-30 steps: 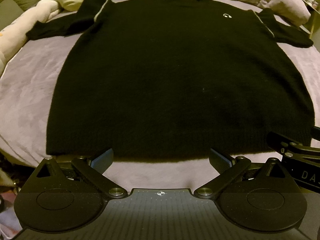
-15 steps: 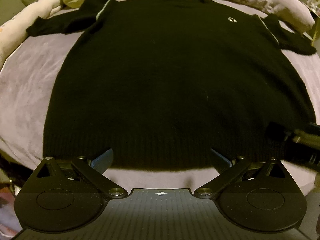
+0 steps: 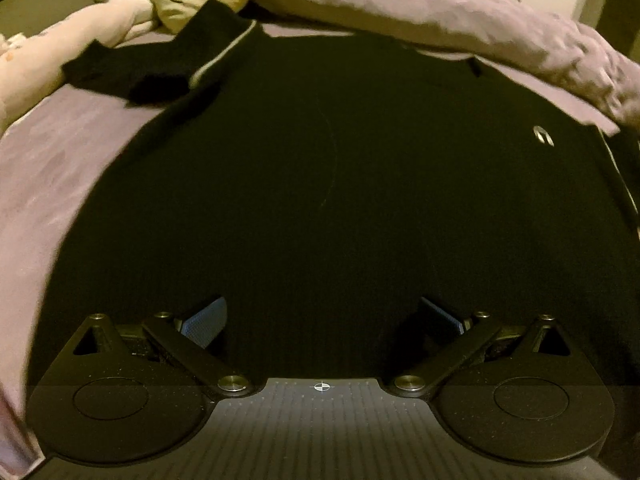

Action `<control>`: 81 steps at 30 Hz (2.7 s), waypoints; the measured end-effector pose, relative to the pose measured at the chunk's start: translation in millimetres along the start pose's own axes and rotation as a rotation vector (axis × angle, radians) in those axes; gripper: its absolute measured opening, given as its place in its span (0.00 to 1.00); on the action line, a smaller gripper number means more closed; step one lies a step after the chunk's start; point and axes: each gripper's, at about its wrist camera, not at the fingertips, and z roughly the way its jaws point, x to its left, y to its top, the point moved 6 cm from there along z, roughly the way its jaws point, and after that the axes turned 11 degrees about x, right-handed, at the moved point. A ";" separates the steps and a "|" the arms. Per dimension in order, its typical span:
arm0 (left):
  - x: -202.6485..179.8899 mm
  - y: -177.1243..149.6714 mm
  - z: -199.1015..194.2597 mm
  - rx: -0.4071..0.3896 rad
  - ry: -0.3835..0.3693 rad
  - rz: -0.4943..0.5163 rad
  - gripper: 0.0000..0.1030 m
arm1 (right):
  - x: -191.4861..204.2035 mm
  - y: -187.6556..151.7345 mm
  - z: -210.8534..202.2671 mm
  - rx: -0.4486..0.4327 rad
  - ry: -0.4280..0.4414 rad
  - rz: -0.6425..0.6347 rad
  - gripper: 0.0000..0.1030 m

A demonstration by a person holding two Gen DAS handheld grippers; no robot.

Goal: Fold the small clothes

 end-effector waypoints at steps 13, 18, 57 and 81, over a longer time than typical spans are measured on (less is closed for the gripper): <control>-35.4 36.8 41.0 -0.127 0.022 -0.048 1.00 | -127.3 163.3 100.8 -0.226 -0.094 0.396 0.09; -36.0 35.3 41.9 -0.134 0.019 -0.034 1.00 | -104.5 171.4 93.5 -0.232 -0.105 0.299 0.09; 72.4 16.6 -6.7 -0.124 -0.106 -0.109 1.00 | 337.2 -164.2 122.7 0.150 0.266 -0.544 0.51; -29.6 132.1 85.3 0.010 -0.444 -0.200 0.72 | 148.3 -165.8 71.5 0.036 0.154 -0.315 0.34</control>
